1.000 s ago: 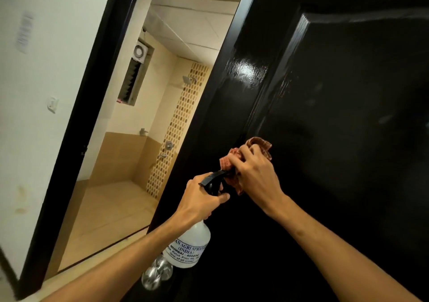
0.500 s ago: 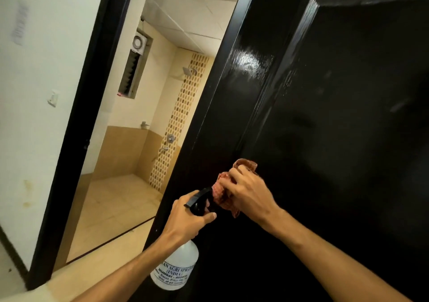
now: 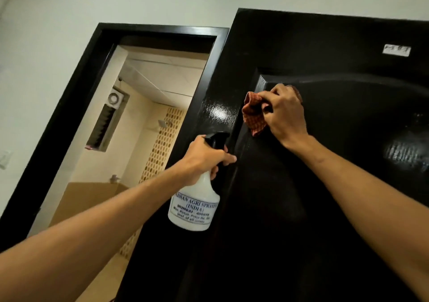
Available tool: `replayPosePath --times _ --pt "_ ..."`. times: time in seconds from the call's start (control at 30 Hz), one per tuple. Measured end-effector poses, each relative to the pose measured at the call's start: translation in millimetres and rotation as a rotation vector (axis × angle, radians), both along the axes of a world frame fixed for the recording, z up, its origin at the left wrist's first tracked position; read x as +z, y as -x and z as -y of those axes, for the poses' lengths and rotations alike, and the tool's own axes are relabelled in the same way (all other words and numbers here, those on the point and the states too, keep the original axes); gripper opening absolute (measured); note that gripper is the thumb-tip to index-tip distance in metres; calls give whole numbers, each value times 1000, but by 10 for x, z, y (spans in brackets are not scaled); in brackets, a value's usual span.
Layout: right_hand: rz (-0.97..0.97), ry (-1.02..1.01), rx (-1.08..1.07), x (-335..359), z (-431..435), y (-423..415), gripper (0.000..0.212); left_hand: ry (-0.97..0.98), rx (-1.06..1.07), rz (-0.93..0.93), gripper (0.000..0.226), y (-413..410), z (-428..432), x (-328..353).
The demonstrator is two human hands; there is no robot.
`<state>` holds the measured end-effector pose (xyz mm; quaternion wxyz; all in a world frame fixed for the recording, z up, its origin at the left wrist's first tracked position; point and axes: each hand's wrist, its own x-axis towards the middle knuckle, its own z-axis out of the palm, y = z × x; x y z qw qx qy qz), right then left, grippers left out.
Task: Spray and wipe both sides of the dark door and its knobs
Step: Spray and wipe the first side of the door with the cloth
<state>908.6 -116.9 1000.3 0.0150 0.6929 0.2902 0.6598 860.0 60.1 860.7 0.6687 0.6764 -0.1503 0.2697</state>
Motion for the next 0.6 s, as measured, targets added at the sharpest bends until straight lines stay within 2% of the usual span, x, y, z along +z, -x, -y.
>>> replayPosePath --times 0.1,0.23,0.33,0.4,0.53,0.6 --pt "35 13 -12 292 -80 -22 29 -13 -17 -13 18 -1 18 333" --pt "58 -29 -70 712 -240 -76 31 -7 -36 12 25 -55 16 711" --pt "72 -60 -92 805 -314 -66 30 -45 -26 19 18 -79 12 869" --pt "83 -35 -106 727 -329 -120 30 -63 -18 -1 4 -140 2 860" --pt "61 130 -126 550 -272 -127 24 -92 -40 -37 7 -168 -11 622" --pt "33 129 -108 550 -255 -111 25 -66 -45 -52 10 -179 -29 490"
